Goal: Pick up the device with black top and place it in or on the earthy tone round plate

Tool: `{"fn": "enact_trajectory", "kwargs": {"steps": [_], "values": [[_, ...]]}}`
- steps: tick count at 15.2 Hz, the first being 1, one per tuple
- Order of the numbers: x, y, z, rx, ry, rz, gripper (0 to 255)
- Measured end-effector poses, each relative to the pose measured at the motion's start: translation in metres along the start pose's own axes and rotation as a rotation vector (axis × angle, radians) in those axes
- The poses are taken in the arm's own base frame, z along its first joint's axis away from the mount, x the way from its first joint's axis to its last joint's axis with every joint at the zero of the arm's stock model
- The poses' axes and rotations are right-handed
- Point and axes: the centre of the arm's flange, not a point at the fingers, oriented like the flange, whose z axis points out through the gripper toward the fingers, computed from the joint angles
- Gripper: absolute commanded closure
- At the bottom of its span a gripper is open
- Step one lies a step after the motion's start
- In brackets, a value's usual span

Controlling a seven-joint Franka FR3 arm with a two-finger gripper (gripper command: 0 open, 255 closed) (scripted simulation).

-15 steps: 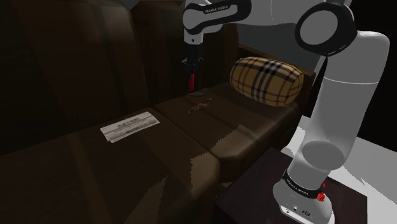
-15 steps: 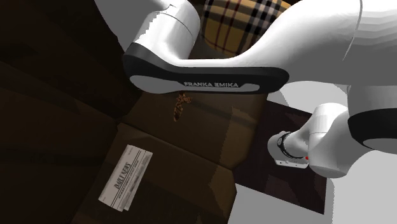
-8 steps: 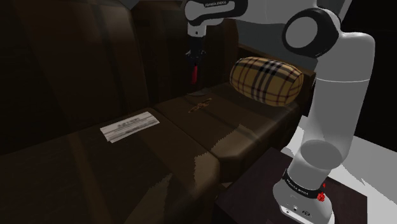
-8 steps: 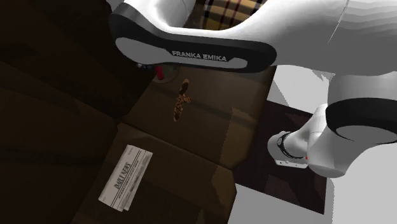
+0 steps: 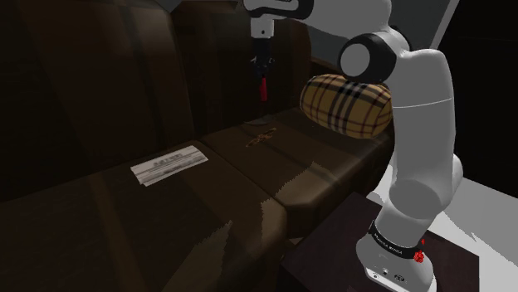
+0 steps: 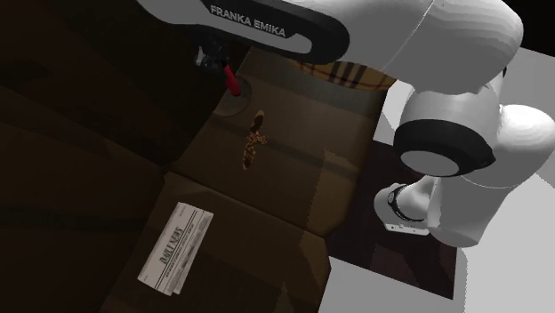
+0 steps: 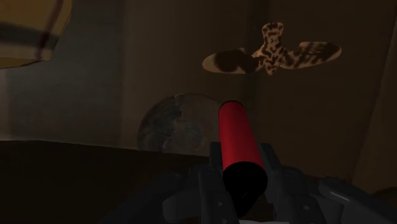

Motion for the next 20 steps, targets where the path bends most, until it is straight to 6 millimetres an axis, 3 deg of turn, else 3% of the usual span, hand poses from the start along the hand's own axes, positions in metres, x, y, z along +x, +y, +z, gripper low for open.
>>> {"fn": "enact_trajectory", "kwargs": {"steps": [5,8,9,20], "values": [[-0.002,0.006,0.008,0.101,0.056,-0.001,255],[-0.001,0.006,0.008,0.049,0.042,0.009,255],[-0.004,0.014,0.018,0.023,0.038,0.015,255],[0.001,0.017,0.034,-0.033,0.226,0.011,255]]}}
